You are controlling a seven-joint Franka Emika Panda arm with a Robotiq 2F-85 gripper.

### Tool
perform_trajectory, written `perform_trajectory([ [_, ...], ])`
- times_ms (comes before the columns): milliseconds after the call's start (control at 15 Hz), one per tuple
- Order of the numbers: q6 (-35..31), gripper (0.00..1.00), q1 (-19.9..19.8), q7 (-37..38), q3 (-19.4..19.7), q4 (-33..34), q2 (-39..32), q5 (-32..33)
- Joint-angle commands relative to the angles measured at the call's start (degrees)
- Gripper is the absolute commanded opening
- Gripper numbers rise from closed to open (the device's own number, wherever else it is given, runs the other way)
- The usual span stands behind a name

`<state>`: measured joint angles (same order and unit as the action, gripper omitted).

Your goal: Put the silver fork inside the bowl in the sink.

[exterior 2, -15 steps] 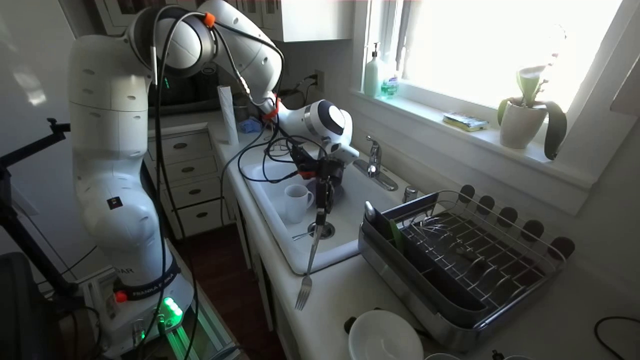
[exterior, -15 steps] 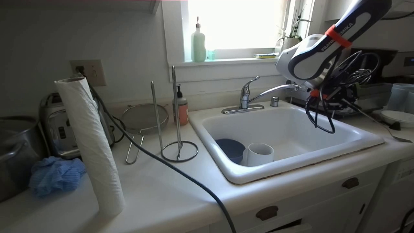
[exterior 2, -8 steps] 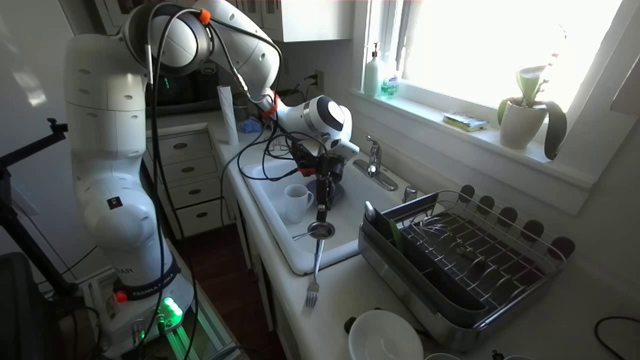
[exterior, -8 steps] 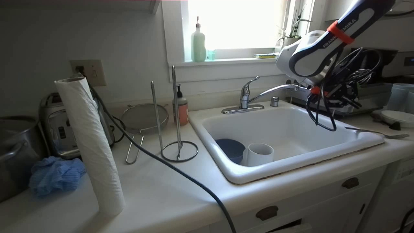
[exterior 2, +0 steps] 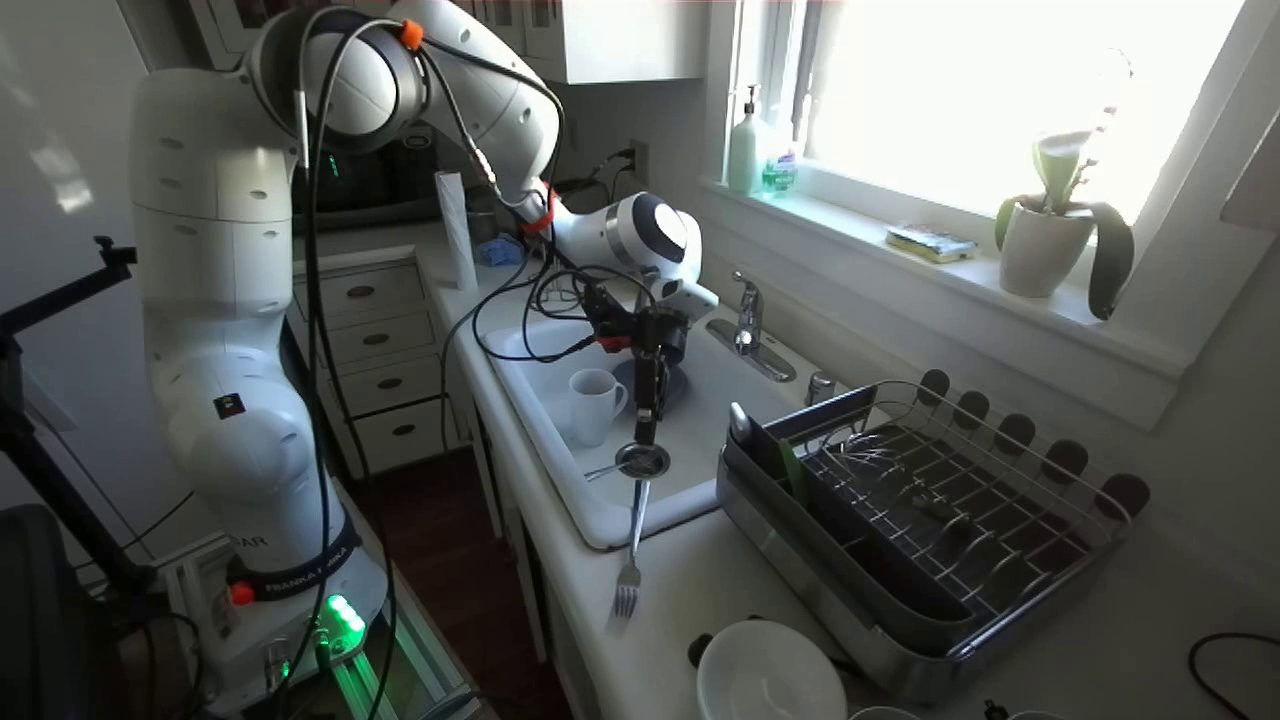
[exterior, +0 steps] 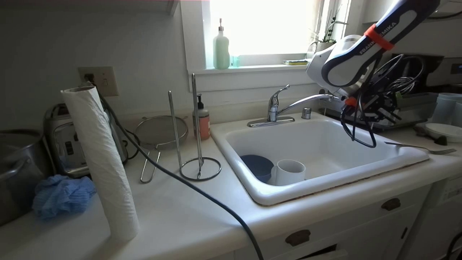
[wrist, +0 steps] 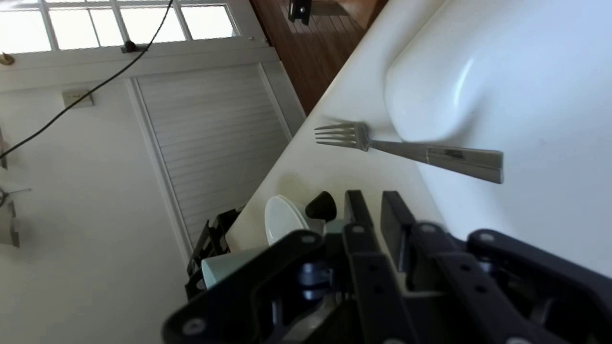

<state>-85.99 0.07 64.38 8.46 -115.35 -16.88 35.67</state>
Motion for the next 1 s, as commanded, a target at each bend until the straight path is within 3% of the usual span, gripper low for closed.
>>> perform_trajectory([
  [0,-3.0,0.46,-0.7,-0.6,-1.2,0.5,-2.7,0.3],
  [400,-5.5,0.84,-0.1,-0.1,-1.1,2.5,-8.1,0.6],
  [600,-5.5,0.83,0.4,0.0,-1.1,3.9,-10.3,0.8],
  [800,-4.1,0.65,1.0,-0.1,-0.7,4.9,-12.7,1.6],
  [933,-3.8,0.62,1.2,0.0,-0.6,5.2,-14.1,1.8],
])
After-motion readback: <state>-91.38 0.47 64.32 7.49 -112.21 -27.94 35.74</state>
